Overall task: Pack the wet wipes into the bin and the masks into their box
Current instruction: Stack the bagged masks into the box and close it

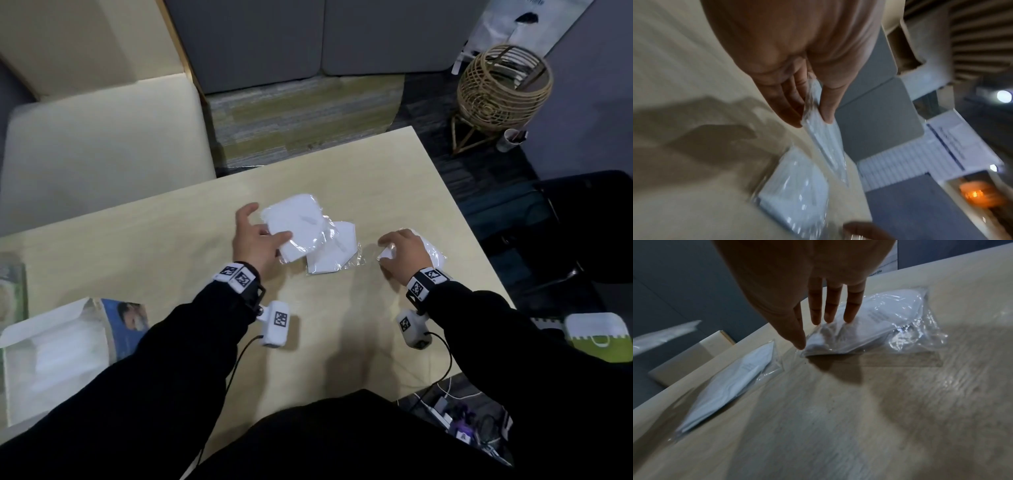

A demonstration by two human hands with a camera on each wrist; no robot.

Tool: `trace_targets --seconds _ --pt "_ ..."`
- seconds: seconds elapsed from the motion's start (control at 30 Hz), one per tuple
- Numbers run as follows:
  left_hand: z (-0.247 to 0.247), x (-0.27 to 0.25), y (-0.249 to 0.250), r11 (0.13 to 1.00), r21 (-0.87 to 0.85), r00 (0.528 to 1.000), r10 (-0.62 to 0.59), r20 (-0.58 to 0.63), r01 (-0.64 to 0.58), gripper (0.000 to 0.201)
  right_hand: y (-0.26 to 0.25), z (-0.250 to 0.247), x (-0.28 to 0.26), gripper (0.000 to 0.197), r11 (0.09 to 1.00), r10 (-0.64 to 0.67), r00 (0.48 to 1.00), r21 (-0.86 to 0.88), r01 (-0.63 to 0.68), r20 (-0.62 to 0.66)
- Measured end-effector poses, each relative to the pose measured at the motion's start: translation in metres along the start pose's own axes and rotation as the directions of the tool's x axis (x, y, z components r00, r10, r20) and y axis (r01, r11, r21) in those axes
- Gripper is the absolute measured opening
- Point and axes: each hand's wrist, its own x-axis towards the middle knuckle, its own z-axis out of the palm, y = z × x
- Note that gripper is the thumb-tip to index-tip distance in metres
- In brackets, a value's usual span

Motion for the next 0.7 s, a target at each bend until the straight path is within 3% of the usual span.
trace_targets --seconds 0.13,0.27,0.37,0.43,0.5,0.6,0.7 --pt "0.046 -0.010 -0.012 0.967 0.251 0.996 0.006 0.091 -0.029 0.094 0.000 0.003 -0.003 0.050 1.000 0.003 0.999 -0.010 -0.002 0.043" --pt "0.061 -0.022 -0.032 0.889 0.458 0.985 -0.069 0.157 -0.011 0.081 0.002 0.001 -0.006 0.062 0.996 0.018 1.000 0.092 -0.018 -0.002" --pt "0.059 -0.021 -0.033 0.860 0.510 0.987 -0.064 0.144 -0.019 0.079 0.008 -0.005 -0.008 0.069 0.992 0.128 0.985 0.031 -0.125 -0.117" --pt "0.055 -0.021 -0.031 0.834 0.552 0.991 -0.060 0.122 -0.017 0.085 0.011 -0.008 -0.012 0.073 0.957 0.249 0.962 -0.126 -0.263 -0.112" --pt "0.049 -0.023 -0.028 0.814 0.580 0.992 -0.046 0.116 -0.030 0.096 0.012 -0.011 -0.013 0.074 0.924 0.345 0.936 -0.147 -0.352 -0.073" --pt "0.039 -0.023 -0.024 0.692 0.713 0.988 0.005 0.154 -0.115 0.108 0.013 -0.011 -0.008 0.084 0.943 0.328 0.945 -0.057 -0.328 -0.012" --pt "0.027 -0.020 -0.020 0.517 0.811 0.950 0.016 0.311 -0.274 0.098 0.009 -0.007 -0.007 0.081 0.960 0.281 0.958 -0.013 -0.281 0.053"
